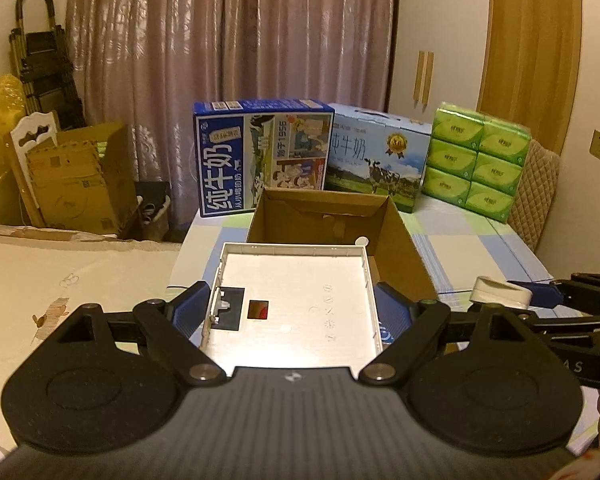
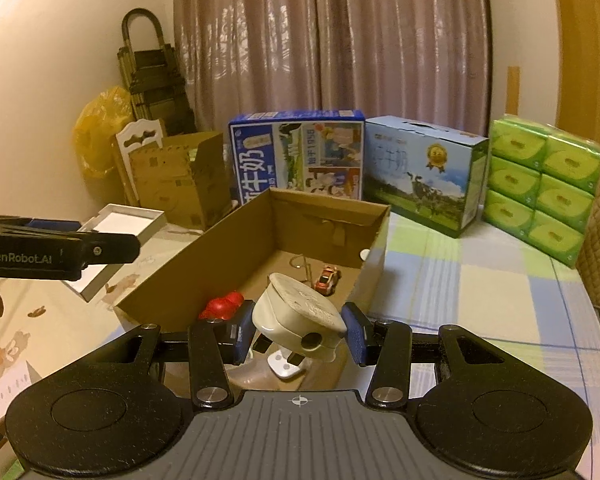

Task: Organize rigid objects
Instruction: 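Carry the white plate and white plug over the cardboard box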

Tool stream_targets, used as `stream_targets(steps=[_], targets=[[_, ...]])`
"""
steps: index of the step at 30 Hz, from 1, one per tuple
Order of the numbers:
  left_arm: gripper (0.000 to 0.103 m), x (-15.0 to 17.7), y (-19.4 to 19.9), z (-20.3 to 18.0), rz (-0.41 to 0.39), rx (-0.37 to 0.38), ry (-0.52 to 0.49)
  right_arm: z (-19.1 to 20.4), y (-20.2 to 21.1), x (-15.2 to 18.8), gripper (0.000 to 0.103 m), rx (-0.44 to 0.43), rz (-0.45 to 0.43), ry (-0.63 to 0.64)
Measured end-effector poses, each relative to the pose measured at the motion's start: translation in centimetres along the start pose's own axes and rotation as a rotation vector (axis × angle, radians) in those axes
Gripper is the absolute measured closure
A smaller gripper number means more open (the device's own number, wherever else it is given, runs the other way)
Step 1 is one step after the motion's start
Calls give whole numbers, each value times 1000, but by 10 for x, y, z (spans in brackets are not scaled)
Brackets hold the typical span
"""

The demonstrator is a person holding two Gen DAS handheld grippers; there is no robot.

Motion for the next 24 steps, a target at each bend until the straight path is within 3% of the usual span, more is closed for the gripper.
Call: stream_targets(steps=[24], targets=[[18,-14,-110,9,156,60,-75,1,-101,-13,60,-24,71,90]])
Point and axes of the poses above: each gripper's, at about its wrist camera, not at the fingertips, and y roughly against the way its jaws point, z to its left, x to its underside, the point moved 5 cm from there along -y, roughly the way its jaws point, and after that the axes turned 7 degrees about x, right-handed, at the moved point
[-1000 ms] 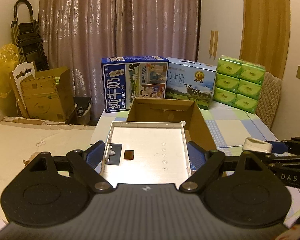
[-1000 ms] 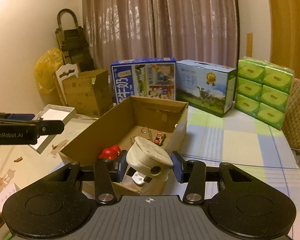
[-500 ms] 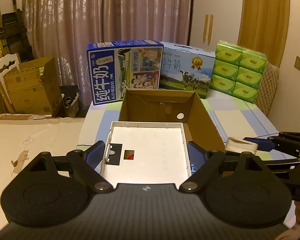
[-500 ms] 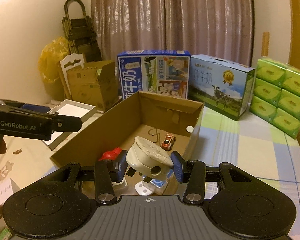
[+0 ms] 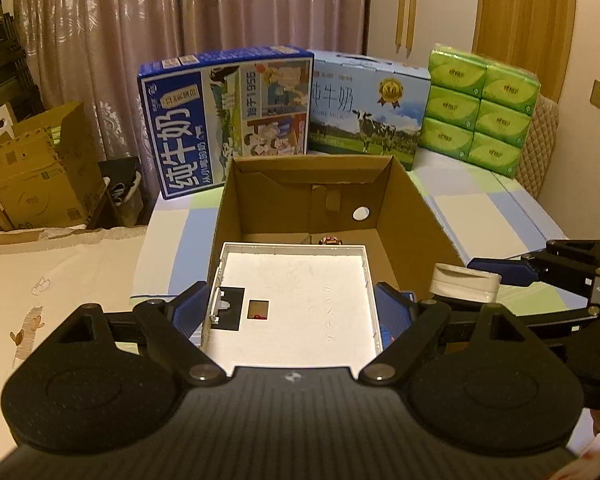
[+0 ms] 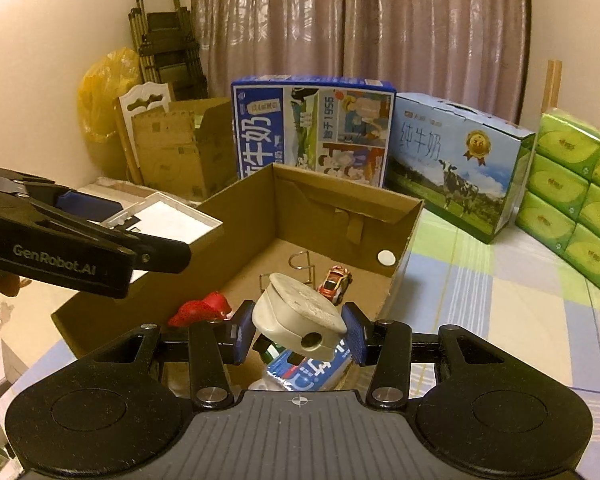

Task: Organize rigid objects
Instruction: 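Carry the white plate and white plug over the cardboard box, then open both grippers to drop the plate and plug into the box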

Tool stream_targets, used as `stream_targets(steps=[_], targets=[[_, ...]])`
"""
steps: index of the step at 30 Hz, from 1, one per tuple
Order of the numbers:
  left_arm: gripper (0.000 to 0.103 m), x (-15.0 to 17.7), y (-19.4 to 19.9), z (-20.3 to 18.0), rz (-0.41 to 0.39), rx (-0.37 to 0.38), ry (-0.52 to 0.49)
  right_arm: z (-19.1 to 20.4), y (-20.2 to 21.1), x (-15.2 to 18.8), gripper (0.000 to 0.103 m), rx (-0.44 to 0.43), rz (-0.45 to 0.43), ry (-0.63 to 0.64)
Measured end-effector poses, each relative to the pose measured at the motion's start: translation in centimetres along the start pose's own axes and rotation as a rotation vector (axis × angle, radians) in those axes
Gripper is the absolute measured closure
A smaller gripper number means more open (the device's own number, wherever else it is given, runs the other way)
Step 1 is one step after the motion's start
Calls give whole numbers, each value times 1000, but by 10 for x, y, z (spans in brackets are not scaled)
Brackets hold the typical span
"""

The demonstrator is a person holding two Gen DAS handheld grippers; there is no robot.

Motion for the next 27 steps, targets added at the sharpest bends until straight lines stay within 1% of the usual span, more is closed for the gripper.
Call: stream_targets(steps=[6,27], targets=[[18,4,-14,6,26,3,5,2,-10,2,60,-7,12,4],[18,8,-33,14,65,13,1,10,-26,6,60,-24,52,19]])
Point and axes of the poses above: each gripper's, at about its wrist camera, not at the fingertips, and y roughly against the way its jaws point, z to its left, x to its underside, the point moved 5 cm from there along -y, roughly the way its jaws point, and after that the axes turned 7 degrees about x, right-handed, at the moved point
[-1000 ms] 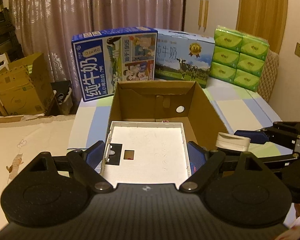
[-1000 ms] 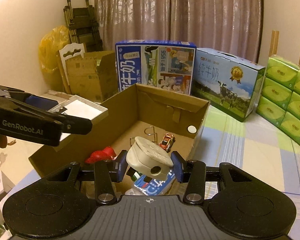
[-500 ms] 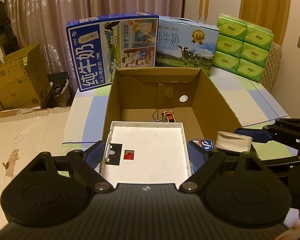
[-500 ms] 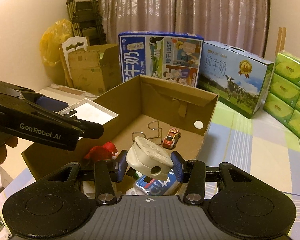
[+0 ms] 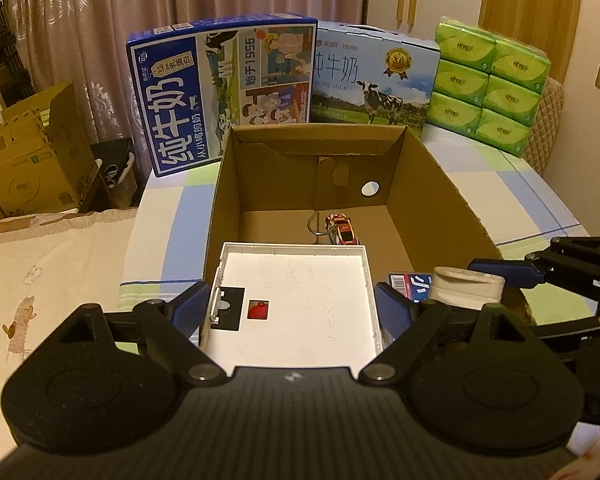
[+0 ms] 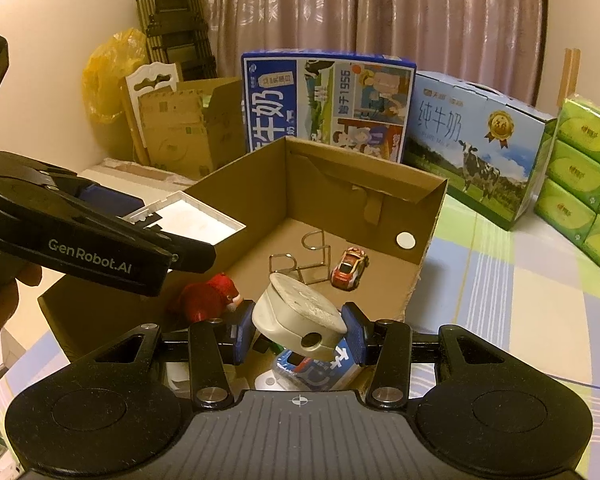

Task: Organize rigid objects
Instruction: 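Open both grippers to drop the plate and plug into the box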

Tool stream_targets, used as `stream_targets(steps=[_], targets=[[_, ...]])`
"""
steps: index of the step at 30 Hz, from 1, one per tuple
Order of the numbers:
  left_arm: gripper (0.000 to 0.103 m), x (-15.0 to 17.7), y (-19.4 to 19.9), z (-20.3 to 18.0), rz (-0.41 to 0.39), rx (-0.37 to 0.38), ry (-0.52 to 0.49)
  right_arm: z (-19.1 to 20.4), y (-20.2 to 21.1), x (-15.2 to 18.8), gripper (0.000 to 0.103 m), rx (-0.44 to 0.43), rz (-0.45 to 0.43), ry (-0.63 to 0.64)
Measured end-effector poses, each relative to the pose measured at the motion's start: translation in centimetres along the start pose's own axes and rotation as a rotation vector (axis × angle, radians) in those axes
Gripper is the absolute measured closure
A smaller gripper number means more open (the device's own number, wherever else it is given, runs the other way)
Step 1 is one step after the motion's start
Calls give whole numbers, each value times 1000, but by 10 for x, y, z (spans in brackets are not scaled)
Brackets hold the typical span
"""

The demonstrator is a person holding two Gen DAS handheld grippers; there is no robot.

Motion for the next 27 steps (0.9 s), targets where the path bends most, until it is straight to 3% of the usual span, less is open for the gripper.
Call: stream_targets(steps=[7,12,27], targets=[[17,1,-6,3,4,3,28,-2,-3,1,60,-2,8,-4],[12,-3,3,3,-23,-16,32,-2,-3,2,60,-4,8,-10],[12,-16,30,8,-79,-32,43,5,3,5,59,-31,19,-22]])
Point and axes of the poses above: each gripper's, at about its wrist camera, not at the fingertips, and y roughly against the way its jaws point, z to its left, x to its underside, the point moved 5 cm from there along -y, roughly the way its jaws point, and after that the axes turned 7 degrees about x, right-handed, at the moved point
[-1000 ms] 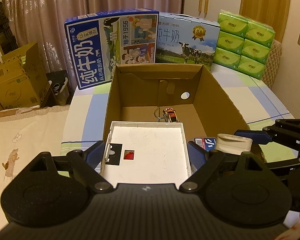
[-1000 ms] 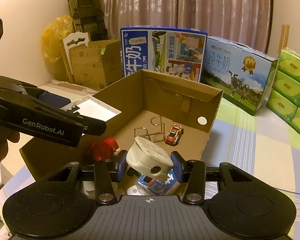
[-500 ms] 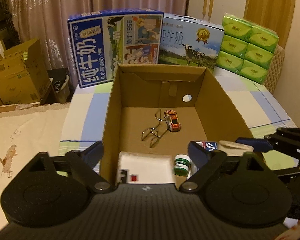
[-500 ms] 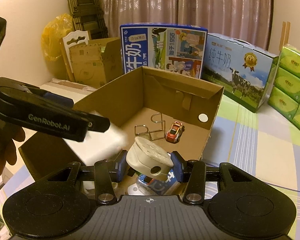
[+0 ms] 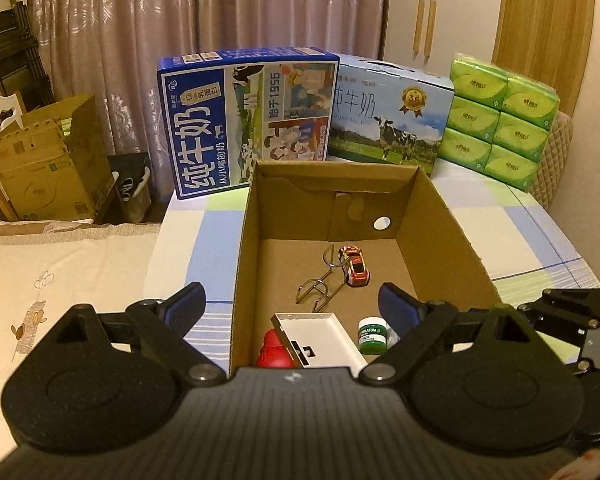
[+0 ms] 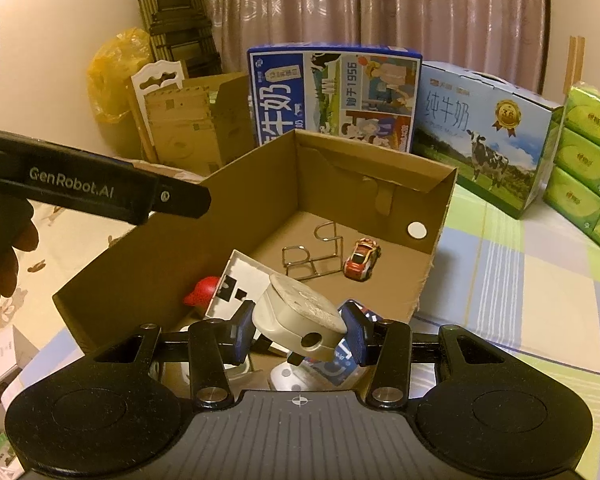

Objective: Organize rigid objects

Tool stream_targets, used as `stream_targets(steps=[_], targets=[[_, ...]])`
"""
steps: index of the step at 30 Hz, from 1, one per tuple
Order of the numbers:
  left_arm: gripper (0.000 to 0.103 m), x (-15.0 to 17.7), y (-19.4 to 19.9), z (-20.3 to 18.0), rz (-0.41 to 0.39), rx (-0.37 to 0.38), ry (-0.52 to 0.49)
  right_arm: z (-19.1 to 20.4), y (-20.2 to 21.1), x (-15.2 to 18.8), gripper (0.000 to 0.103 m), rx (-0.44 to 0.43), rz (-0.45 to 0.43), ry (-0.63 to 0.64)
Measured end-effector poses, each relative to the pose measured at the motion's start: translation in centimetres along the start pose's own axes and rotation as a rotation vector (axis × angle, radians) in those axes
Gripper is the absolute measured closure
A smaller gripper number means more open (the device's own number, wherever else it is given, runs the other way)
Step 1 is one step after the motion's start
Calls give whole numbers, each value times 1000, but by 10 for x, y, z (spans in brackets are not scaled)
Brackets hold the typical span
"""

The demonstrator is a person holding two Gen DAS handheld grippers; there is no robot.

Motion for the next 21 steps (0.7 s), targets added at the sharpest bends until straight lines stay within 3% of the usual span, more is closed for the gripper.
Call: stream_targets(steps=[6,7,8,10,21], targets=[[12,-1,5,2,-15,-5,7,2,-1,-1,59,-20,-1,-6],[12,-2,6,2,-18,-6,8,3,0,-2,56,-24,-13,-7],[12,-2,8,2,-22,-7,8,3,2,-4,39,-26,-35,-8],[12,-3,12,3,-31,-13,11,2,8,-6,26,-31,-71,-18],[12,6,54,-3,-84,-13,78,-23,53,5,26,4,-66,-156]])
Point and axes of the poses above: each gripper's, at about its wrist camera, not at the fingertips, and y roughly against the way its jaws point, z to its left, x to its underside, the point moved 5 cm from there along -y, roughly the way its jaws point, and after that the axes turned 7 degrees about x, right-handed, at the moved point
